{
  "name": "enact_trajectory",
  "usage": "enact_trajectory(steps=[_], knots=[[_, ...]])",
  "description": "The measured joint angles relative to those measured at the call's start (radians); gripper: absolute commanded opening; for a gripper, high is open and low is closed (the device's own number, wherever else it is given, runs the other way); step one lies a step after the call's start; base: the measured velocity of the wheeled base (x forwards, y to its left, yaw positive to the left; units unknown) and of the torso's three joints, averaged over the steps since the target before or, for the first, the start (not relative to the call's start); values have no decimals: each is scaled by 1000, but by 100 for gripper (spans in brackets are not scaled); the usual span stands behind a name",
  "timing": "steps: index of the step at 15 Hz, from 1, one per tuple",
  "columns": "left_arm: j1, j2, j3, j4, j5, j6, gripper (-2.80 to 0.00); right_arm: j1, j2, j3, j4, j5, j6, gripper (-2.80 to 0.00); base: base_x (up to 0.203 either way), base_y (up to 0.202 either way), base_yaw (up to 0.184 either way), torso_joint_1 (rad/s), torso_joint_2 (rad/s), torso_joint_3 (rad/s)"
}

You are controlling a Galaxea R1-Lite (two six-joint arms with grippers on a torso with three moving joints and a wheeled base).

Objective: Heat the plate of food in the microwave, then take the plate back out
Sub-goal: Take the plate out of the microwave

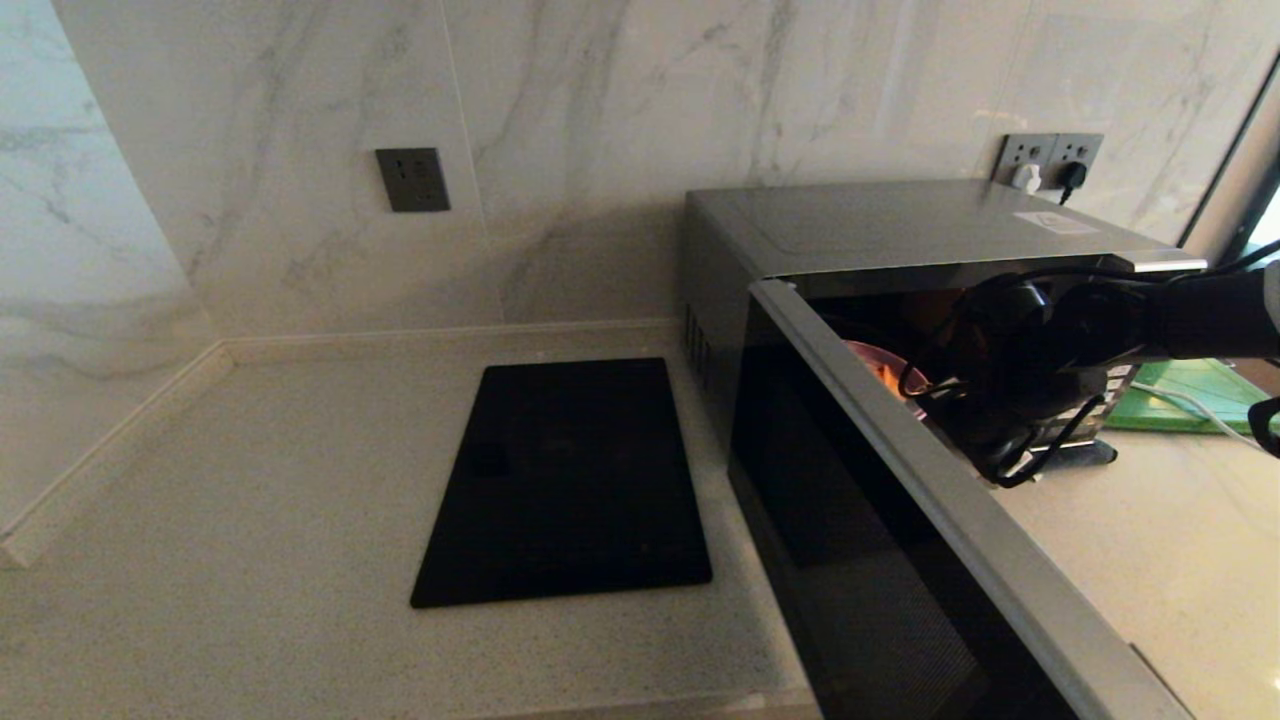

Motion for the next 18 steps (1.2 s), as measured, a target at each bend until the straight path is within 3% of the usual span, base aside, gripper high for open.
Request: enact_trajectory(steps=[18], knots=[[0, 0, 0, 0, 0, 0, -280, 1, 46, -76, -8, 3, -10, 0, 0, 0, 0, 0, 0, 0]])
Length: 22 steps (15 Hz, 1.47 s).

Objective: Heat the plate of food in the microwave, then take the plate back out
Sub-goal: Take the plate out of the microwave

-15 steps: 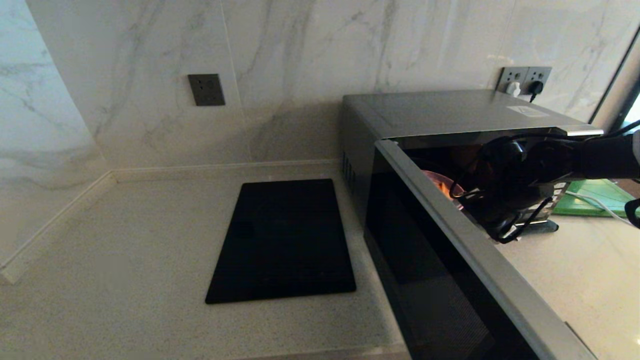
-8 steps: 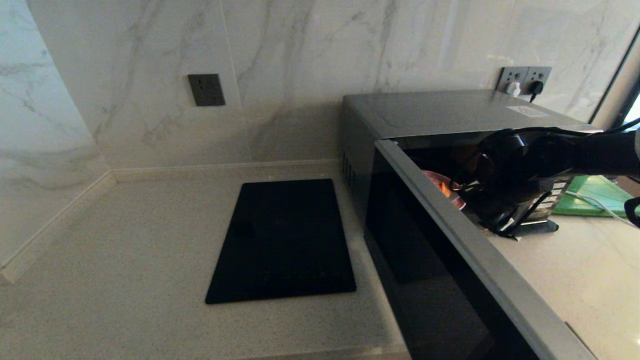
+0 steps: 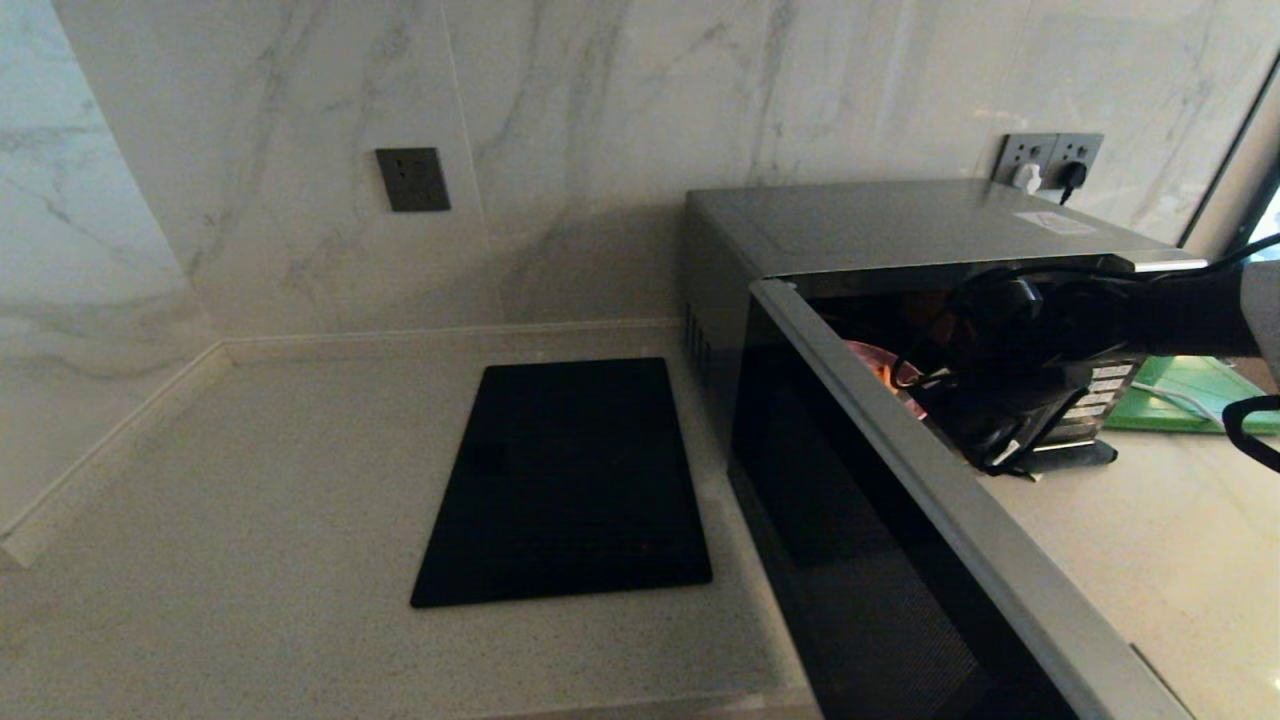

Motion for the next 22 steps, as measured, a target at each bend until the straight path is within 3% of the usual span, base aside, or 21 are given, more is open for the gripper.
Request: enact_trajectory(steps=[6, 7, 22], knots=[[0, 0, 0, 0, 0, 0, -280, 0, 15, -2, 1, 0, 0, 0, 0, 0, 0, 0, 0, 0], [0, 0, 0, 0, 0, 0, -280, 0, 17, -2, 1, 0, 1, -280, 0, 0, 0, 0, 0, 0], [0, 0, 0, -1, 0, 0, -280, -1, 4, -25, 5, 0, -1, -280, 0, 0, 0, 0, 0, 0]])
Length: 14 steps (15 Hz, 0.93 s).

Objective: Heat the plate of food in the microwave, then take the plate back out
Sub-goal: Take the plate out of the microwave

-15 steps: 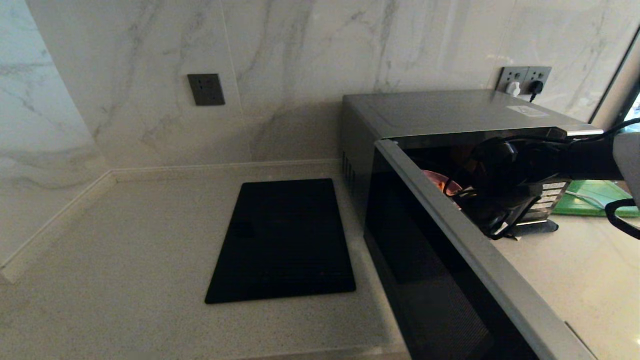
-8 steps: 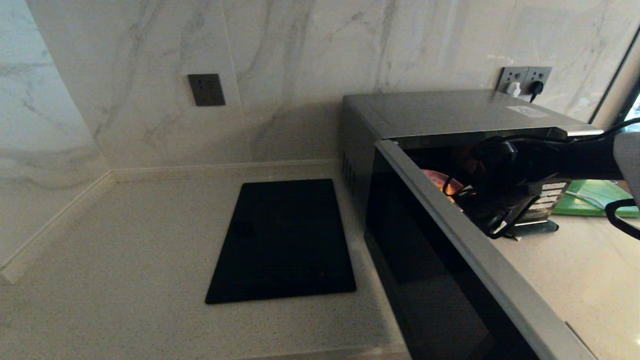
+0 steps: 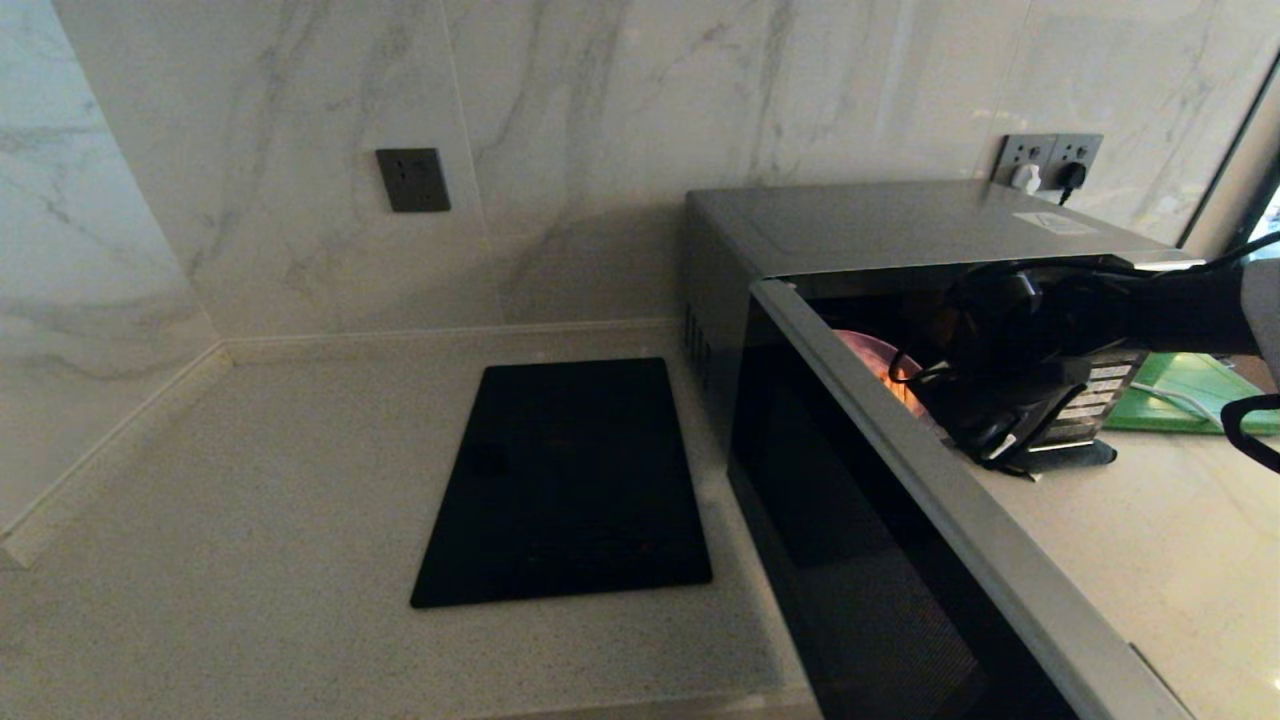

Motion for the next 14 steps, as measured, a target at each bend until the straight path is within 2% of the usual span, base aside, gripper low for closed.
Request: enact_trajectory(steps=[14], knots=[[0, 0, 0, 0, 0, 0, -280, 0, -112, 63, -1, 0, -2, -280, 0, 0, 0, 0, 0, 0]])
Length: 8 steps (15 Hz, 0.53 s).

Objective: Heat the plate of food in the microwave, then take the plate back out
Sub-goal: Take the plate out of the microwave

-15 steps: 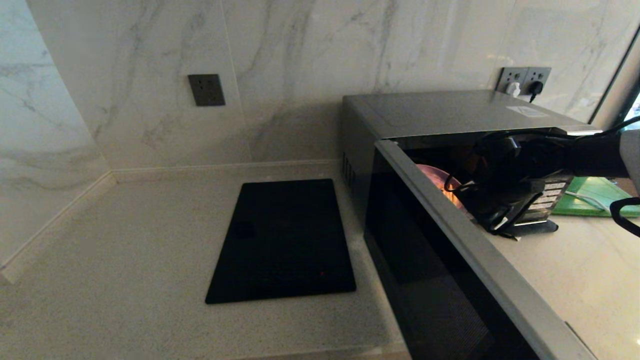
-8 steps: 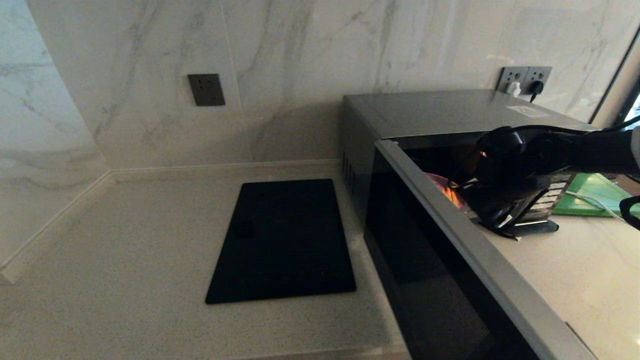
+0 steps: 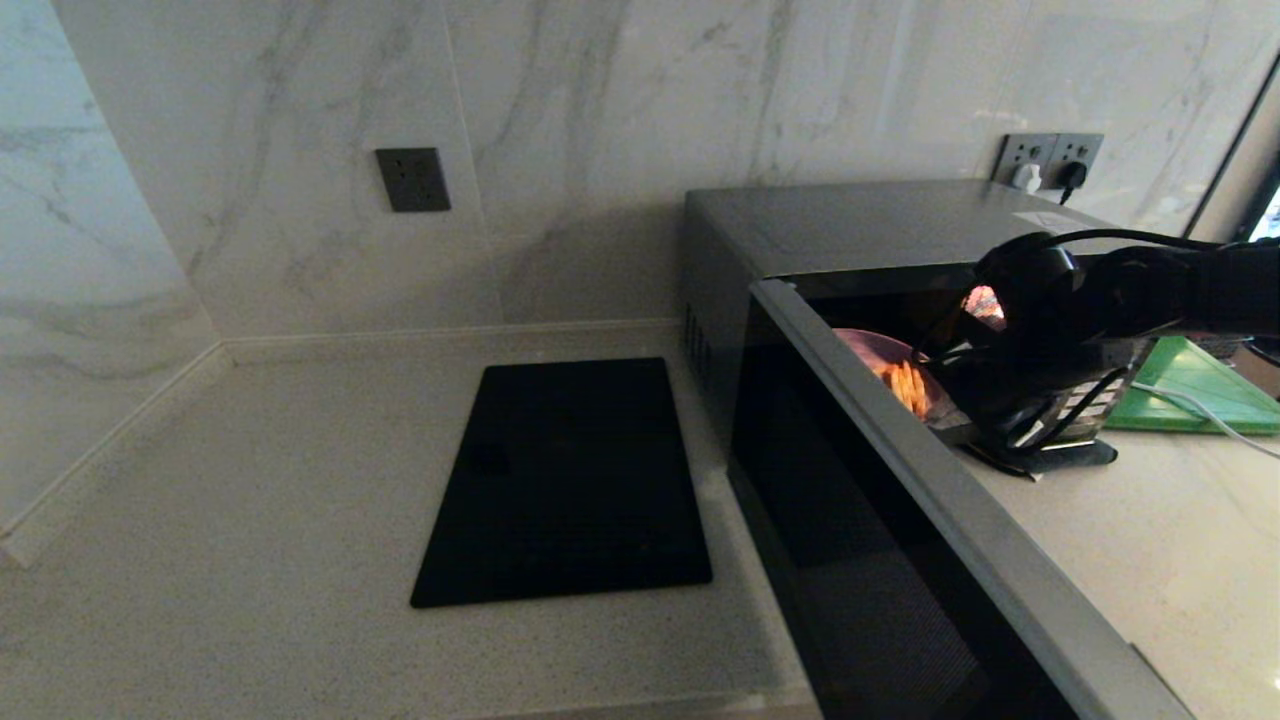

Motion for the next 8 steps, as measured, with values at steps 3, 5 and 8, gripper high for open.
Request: enact_trajectory(steps=[3, 5, 8], knots=[[0, 0, 0, 0, 0, 0, -280, 1, -49, 91, -3, 0, -8, -280, 0, 0, 0, 0, 0, 0], [0, 0, 0, 0, 0, 0, -280, 1, -99, 179, -4, -1, -39, -280, 0, 0, 0, 0, 0, 0], [0, 0, 0, 0, 0, 0, -280, -1, -197, 312, -4, -24, -62, -280, 0, 0, 0, 0, 0, 0]])
